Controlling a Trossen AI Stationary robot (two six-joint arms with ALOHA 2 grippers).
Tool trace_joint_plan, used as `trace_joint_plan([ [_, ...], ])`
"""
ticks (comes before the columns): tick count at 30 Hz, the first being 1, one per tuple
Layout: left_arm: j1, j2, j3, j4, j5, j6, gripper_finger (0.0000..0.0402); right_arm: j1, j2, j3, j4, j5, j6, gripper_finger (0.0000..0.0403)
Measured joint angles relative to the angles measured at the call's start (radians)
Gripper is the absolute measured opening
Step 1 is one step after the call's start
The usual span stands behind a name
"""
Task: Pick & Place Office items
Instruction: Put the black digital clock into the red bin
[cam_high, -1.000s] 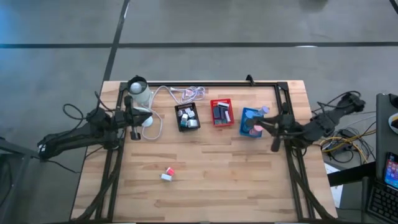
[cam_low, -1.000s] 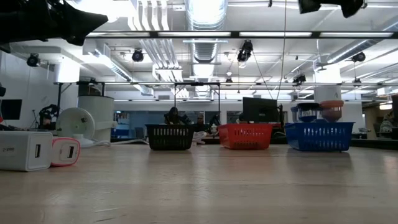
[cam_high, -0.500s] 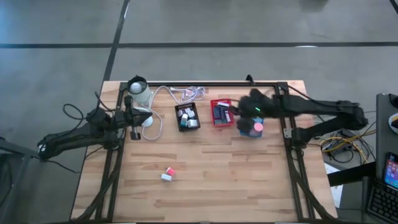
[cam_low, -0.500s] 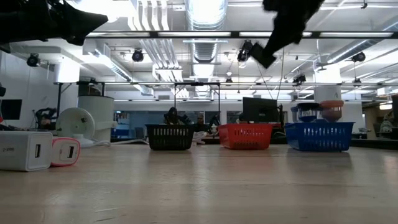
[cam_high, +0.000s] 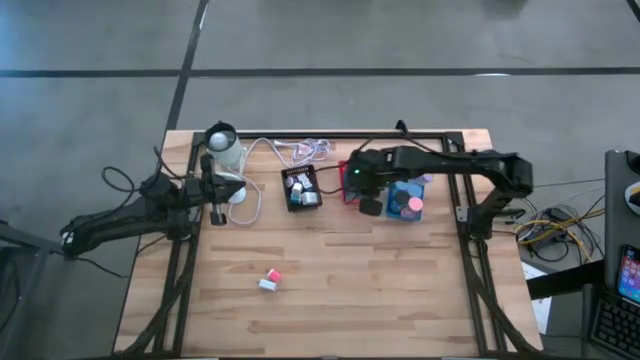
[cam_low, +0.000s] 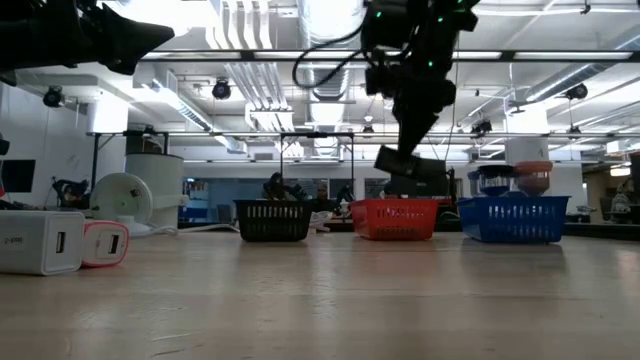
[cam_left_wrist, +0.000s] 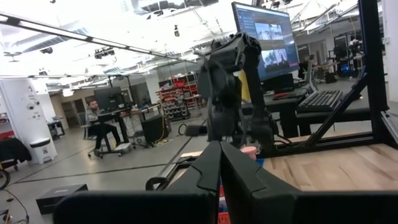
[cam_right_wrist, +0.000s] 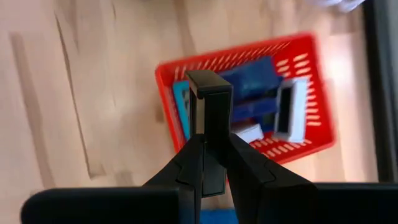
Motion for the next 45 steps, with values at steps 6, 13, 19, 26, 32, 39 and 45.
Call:
trace_joint_plan([
  [6, 0.000, 0.000, 0.000, 0.000, 0.000, 0.000, 0.0014, 0.000, 0.105, 0.084, -0.107, 0.033, -0.062, 0.0044],
  [13, 0.000, 0.001, 0.000, 0.000, 0.000, 0.000, 0.0014, -0.001, 0.187, 0.136, -0.150, 0.037, -0.129, 0.0044],
  [19, 0.000, 0.001, 0.000, -0.007, 0.000, -0.001, 0.0014, -0.001, 0.235, 0.141, -0.154, 0.055, -0.143, 0.0044],
  [26, 0.000, 0.001, 0.000, -0.007, 0.000, -0.001, 0.0014, 0.000, 0.248, 0.138, -0.141, 0.056, -0.139, 0.0044],
  [32, 0.000, 0.001, 0.000, -0.007, 0.000, -0.001, 0.0014, 0.000, 0.266, 0.128, -0.143, 0.062, -0.128, 0.0044],
  [39, 0.000, 0.001, 0.000, -0.007, 0.000, -0.001, 0.0014, 0.000, 0.292, 0.135, -0.138, 0.064, -0.127, 0.0045],
  [45, 0.000, 0.002, 0.000, -0.007, 0.000, -0.001, 0.0014, 0.000, 0.294, 0.142, -0.139, 0.061, -0.119, 0.0045],
])
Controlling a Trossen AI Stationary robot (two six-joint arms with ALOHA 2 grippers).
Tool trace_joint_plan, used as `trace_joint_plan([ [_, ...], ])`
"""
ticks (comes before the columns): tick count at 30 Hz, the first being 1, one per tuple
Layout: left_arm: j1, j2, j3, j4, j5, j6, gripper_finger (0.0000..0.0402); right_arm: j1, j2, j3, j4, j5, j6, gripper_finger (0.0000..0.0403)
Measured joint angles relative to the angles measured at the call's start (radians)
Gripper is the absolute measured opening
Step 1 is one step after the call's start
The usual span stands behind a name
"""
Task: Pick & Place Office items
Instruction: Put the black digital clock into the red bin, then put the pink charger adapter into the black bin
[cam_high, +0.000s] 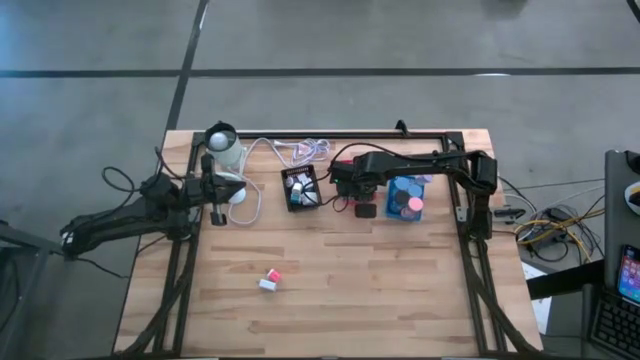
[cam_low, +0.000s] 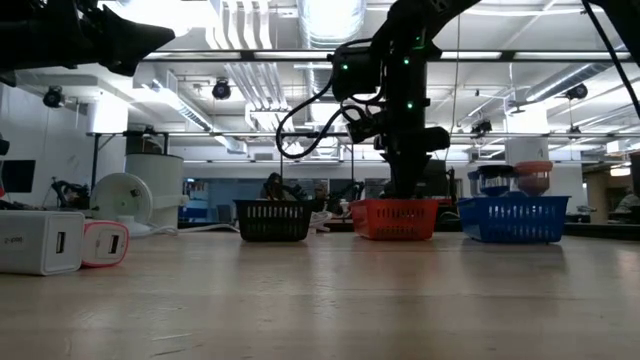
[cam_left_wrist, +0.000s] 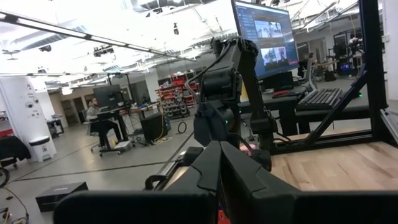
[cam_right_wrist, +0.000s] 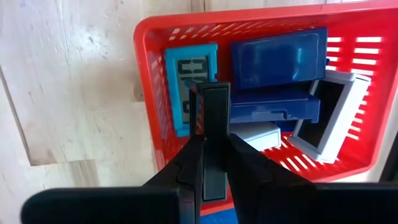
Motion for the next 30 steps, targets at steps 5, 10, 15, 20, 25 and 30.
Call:
trace_joint_plan([
  [5, 0.000, 0.000, 0.000, 0.000, 0.000, 0.000, 0.0014, 0.000, 0.000, 0.000, 0.000, -0.005, 0.004, 0.0047],
  [10, 0.000, 0.000, 0.000, 0.000, 0.000, 0.000, 0.0014, 0.000, 0.000, -0.003, -0.008, -0.019, 0.007, 0.0077],
  [15, 0.000, 0.000, 0.000, 0.000, 0.000, 0.000, 0.0014, 0.000, -0.008, -0.005, -0.018, -0.024, 0.007, 0.0116],
  [20, 0.000, 0.000, 0.000, 0.000, 0.000, 0.000, 0.0014, 0.000, -0.042, -0.005, -0.018, -0.020, 0.005, 0.0141],
  [25, 0.000, 0.000, 0.000, 0.000, 0.000, 0.000, 0.0014, 0.000, -0.132, -0.018, 0.040, 0.001, 0.008, 0.0141],
  [30, 0.000, 0.000, 0.000, -0.006, 0.000, 0.000, 0.0014, -0.001, -0.307, -0.140, 0.379, -0.244, -0.002, 0.0084],
])
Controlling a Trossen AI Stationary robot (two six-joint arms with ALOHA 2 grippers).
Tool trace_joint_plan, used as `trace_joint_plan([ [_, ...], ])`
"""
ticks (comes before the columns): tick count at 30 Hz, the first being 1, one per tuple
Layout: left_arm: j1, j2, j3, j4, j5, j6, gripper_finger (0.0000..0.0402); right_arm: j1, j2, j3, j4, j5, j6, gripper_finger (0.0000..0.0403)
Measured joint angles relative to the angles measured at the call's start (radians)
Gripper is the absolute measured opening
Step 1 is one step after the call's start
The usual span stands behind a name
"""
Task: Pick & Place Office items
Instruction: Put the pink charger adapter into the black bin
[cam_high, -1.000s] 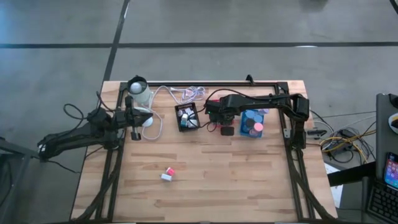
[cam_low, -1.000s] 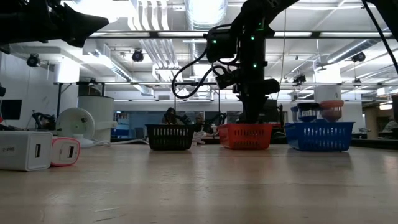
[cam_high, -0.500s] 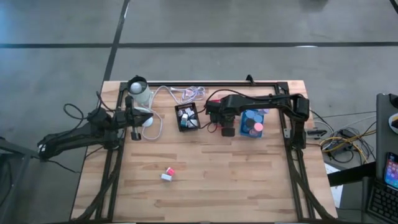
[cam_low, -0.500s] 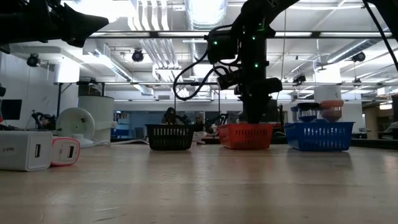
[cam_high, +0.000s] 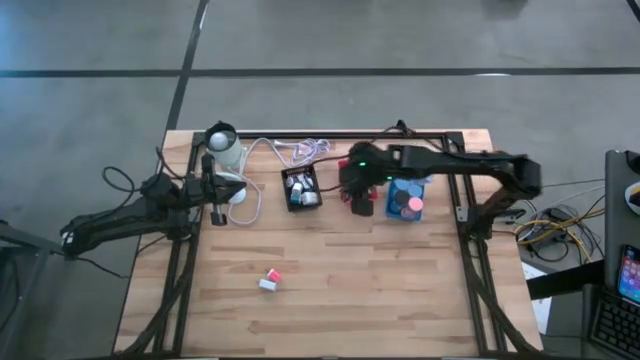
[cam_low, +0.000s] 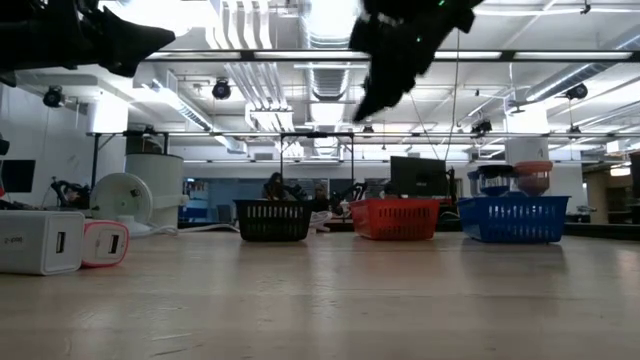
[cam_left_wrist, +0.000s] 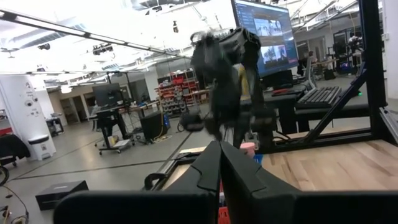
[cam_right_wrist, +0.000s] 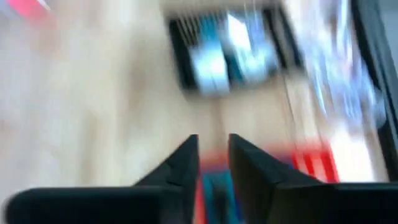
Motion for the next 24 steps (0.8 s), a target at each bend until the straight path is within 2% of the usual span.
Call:
trace_joint_plan([
  [4, 0.000, 0.001, 0.000, -0.005, 0.000, 0.000, 0.0014, -0.001, -0.148, -0.131, 0.237, -0.148, 0.024, 0.0019],
  [8, 0.000, 0.001, 0.000, -0.006, 0.000, 0.000, 0.0014, -0.013, -0.305, -0.279, 0.445, -0.274, 0.085, 0.0012],
  [15, 0.000, 0.000, 0.000, -0.006, 0.000, 0.000, 0.0014, -0.014, -0.600, -0.570, 0.794, -0.289, 0.198, 0.0008],
  [21, 0.000, 0.000, 0.000, -0.006, 0.000, 0.000, 0.0014, -0.030, -0.847, -0.734, 0.855, -0.339, 0.278, 0.0008],
  [24, 0.000, 0.000, 0.000, -0.005, 0.000, 0.000, 0.0014, -0.032, -0.958, -0.818, 0.952, -0.348, 0.329, 0.0008],
])
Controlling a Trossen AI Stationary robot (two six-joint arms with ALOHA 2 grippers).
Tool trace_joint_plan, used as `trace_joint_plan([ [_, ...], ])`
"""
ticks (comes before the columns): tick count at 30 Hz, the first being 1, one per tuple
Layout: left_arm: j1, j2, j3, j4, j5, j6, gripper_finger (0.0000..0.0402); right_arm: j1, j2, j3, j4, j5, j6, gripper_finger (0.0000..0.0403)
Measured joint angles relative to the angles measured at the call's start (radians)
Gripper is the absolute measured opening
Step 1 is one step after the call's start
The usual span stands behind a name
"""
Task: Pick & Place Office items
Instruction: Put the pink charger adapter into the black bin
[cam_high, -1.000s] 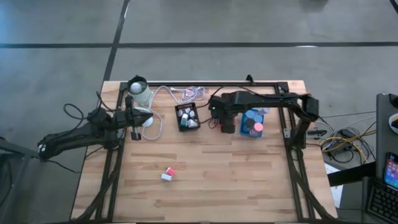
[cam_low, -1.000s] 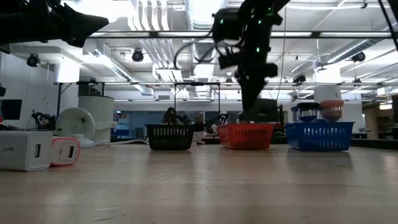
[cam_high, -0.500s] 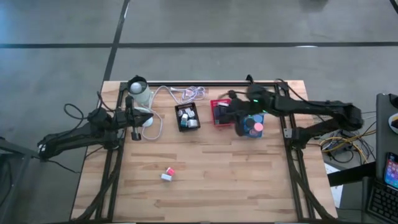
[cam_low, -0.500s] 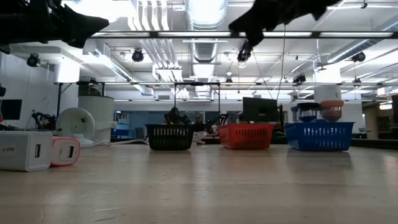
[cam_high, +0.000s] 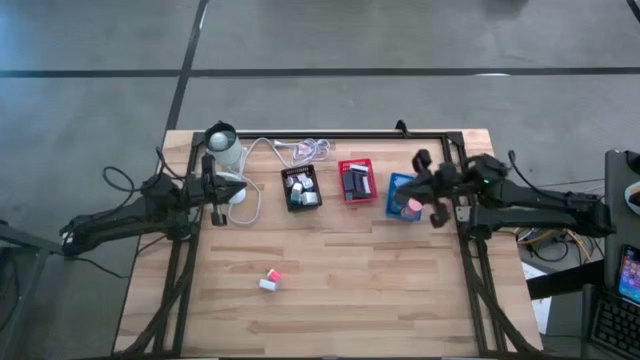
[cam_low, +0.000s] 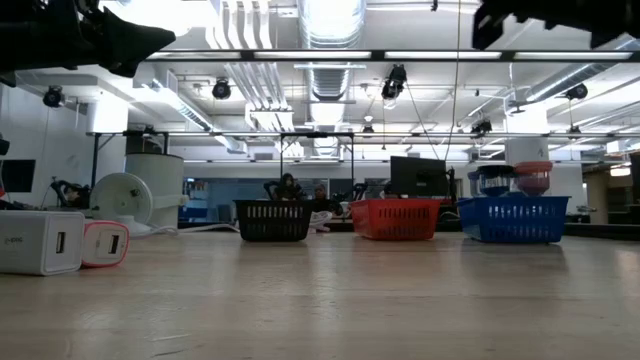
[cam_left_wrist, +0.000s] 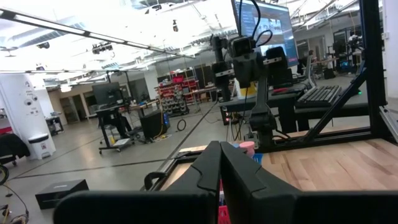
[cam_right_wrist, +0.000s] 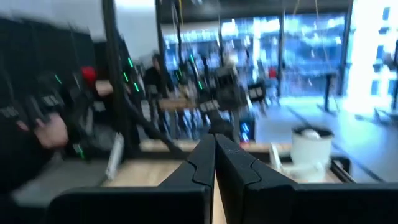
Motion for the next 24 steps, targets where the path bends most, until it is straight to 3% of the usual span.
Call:
trace_joint_plan([
  [5, 0.000, 0.000, 0.000, 0.001, 0.000, 0.000, 0.0014, 0.014, -0.129, -0.139, 0.113, 0.007, 0.085, 0.0008],
  [10, 0.000, 0.000, 0.000, 0.001, 0.000, 0.000, 0.0014, 0.024, -0.221, -0.261, 0.111, 0.167, 0.085, 0.0008],
  [15, 0.000, 0.000, 0.000, -0.004, 0.000, 0.000, 0.0014, 0.048, -0.278, -0.339, 0.116, 0.226, 0.081, 0.0008],
  [24, 0.000, 0.000, 0.000, -0.015, 0.000, -0.010, 0.0014, 0.229, -0.301, -0.377, 0.124, 0.340, 0.008, 0.0008],
])
